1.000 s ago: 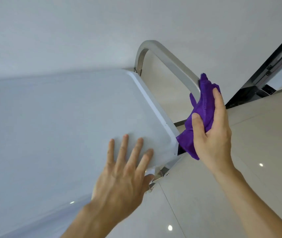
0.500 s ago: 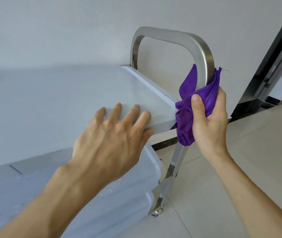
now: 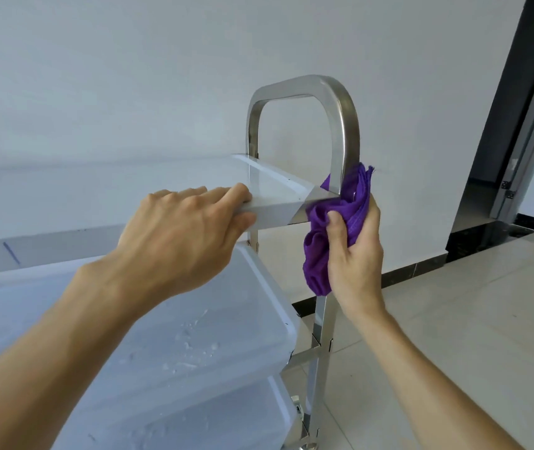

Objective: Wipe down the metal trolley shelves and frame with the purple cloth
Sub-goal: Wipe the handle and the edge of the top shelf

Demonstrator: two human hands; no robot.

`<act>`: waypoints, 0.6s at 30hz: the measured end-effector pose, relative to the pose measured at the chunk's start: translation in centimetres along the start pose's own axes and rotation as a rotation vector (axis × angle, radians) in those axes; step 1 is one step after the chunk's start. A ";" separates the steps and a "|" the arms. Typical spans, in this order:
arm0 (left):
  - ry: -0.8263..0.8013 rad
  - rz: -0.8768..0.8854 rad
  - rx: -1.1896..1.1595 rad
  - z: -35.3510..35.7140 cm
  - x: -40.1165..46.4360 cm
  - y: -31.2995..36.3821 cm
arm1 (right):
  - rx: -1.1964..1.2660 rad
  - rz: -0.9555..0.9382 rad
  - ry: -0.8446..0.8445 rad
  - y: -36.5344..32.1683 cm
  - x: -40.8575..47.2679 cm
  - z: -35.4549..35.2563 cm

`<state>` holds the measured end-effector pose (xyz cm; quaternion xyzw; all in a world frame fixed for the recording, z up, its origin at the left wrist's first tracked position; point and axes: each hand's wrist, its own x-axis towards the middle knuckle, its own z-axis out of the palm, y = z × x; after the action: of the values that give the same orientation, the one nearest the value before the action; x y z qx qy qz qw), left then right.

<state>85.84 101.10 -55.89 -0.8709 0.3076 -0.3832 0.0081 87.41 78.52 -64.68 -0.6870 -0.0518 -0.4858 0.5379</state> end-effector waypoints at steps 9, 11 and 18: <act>-0.019 -0.053 -0.004 -0.9 -0.1 0.9 | -0.166 0.290 -0.117 6.7 -9.6 -1.7; -0.043 -0.075 -0.006 -1.1 -0.3 1.1 | -0.155 0.244 -0.084 4.8 -7.5 -1.5; -0.075 -0.086 -0.002 -2.2 -0.9 2.5 | -0.133 0.085 0.051 -0.9 -1.5 -1.3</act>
<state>82.57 100.01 -55.53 -0.8971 0.2697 -0.3500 0.0025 85.26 78.55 -65.25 -0.7102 0.0234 -0.4821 0.5125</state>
